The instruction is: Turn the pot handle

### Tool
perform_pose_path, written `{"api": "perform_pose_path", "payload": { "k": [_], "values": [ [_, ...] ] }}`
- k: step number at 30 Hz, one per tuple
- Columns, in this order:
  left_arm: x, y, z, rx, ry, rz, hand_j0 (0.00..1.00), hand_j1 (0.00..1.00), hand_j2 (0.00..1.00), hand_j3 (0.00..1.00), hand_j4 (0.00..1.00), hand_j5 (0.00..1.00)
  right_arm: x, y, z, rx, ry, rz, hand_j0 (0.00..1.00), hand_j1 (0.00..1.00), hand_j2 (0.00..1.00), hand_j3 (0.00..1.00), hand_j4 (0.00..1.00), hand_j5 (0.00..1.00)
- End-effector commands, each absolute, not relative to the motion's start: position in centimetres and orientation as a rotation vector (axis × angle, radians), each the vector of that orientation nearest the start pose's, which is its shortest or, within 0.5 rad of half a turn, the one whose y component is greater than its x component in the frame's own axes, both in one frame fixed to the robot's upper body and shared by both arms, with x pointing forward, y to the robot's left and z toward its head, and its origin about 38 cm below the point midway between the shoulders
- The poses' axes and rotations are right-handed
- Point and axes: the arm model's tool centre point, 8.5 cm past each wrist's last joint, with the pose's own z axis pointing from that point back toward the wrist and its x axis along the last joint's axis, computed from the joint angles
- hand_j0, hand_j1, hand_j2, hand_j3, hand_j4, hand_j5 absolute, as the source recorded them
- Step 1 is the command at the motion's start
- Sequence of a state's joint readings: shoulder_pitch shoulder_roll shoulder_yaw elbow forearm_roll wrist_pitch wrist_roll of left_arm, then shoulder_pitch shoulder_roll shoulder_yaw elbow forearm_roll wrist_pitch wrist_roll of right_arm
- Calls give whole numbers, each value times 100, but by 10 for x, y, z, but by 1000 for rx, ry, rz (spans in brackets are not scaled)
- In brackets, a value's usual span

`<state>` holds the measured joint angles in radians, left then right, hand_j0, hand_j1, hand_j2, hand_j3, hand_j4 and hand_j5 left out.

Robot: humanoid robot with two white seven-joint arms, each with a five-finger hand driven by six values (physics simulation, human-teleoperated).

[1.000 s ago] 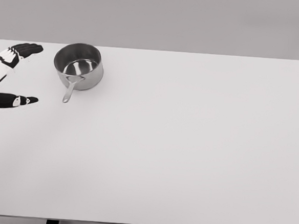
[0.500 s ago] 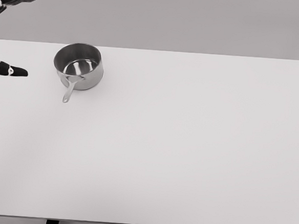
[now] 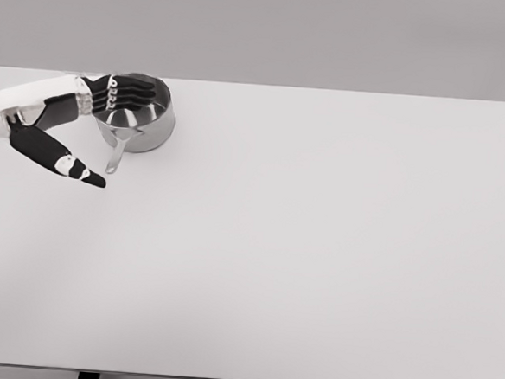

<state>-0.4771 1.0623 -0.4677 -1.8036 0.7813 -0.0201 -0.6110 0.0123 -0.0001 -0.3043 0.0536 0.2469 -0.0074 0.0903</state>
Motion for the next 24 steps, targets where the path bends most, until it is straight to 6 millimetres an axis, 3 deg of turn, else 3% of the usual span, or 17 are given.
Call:
{"api": "perform_pose_path", "payload": {
  "k": [1, 6, 13, 24],
  "values": [
    [378, 316, 278, -452, -1378, -1115, 100, 100, 100, 100, 100, 100, -25, -258, -261, 17, 51, -62, 100, 100, 100, 100, 100, 100],
    [375, 309, 259, -473, -1283, -1112, 100, 100, 100, 100, 100, 100, -25, -258, -261, 17, 51, -62, 100, 100, 100, 100, 100, 100],
    [376, 288, 247, -548, -1288, -1109, 100, 100, 100, 100, 100, 100, -25, -258, -261, 17, 51, -62, 100, 100, 100, 100, 100, 100],
    [371, 276, 219, -601, -1170, -1077, 100, 100, 100, 100, 100, 100, -25, -258, -261, 17, 53, -62, 100, 100, 100, 100, 100, 100]
  ]
}}
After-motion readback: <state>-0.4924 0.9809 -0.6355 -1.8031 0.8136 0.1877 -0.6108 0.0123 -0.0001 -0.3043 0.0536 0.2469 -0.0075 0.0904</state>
